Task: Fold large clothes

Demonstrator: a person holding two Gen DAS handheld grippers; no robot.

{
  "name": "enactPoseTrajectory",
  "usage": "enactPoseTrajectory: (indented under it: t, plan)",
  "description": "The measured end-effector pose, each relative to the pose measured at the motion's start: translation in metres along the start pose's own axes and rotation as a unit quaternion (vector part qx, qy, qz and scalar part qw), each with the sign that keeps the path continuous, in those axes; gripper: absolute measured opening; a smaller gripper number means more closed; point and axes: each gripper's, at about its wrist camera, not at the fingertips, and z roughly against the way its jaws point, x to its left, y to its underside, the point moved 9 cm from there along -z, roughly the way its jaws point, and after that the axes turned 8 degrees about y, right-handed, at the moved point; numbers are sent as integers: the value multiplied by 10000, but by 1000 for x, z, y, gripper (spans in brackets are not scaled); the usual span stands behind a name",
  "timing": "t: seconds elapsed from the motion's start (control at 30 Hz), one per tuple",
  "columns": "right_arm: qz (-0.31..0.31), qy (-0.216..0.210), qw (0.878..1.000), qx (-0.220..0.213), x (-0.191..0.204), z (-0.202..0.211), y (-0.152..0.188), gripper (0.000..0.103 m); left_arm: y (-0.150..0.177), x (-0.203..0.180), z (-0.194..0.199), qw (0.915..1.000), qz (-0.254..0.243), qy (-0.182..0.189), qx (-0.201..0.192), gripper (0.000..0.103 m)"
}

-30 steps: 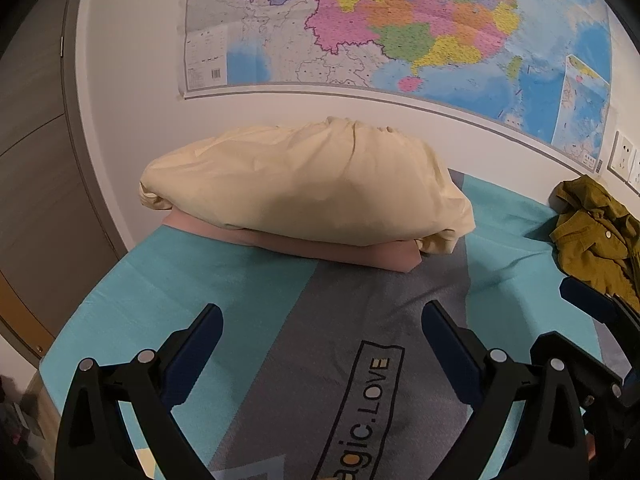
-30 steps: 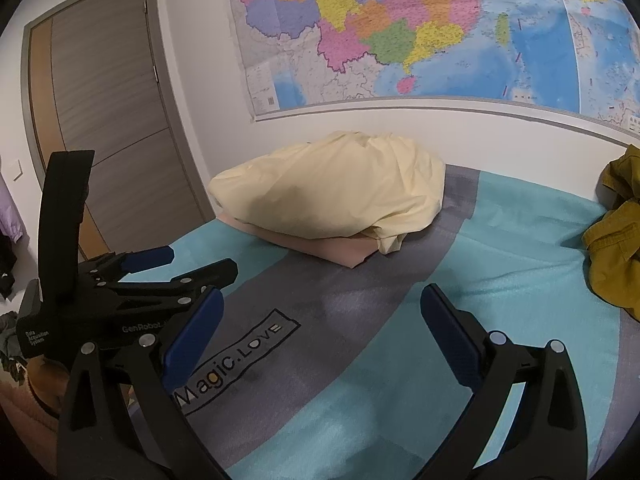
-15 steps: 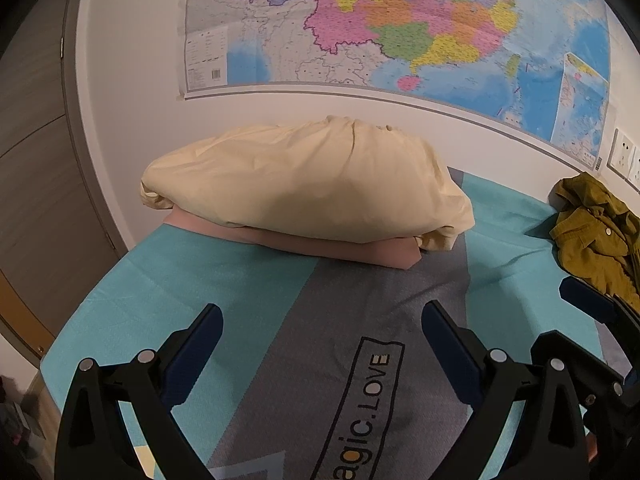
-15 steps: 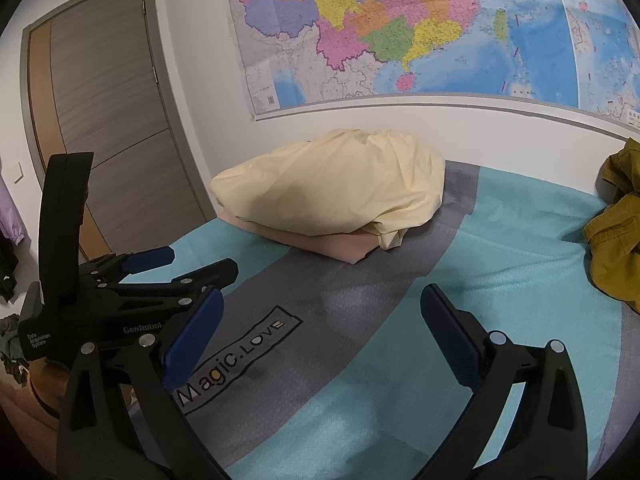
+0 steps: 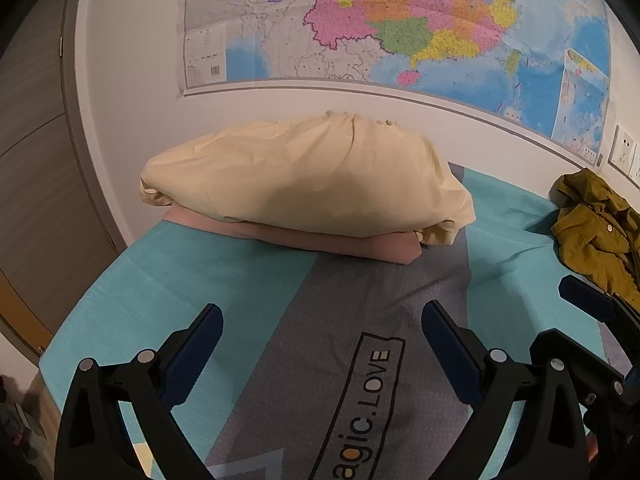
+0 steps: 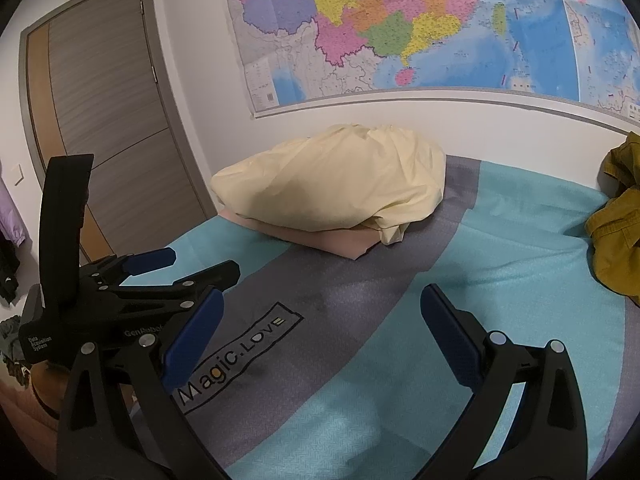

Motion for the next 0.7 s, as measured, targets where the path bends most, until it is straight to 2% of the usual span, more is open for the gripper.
enactPoseTrajectory:
  t: [0.7]
  plan:
    - [-31, 37, 10000, 39, 1, -3, 2, 97, 1, -1, -4, 10000, -5, 31, 42, 96]
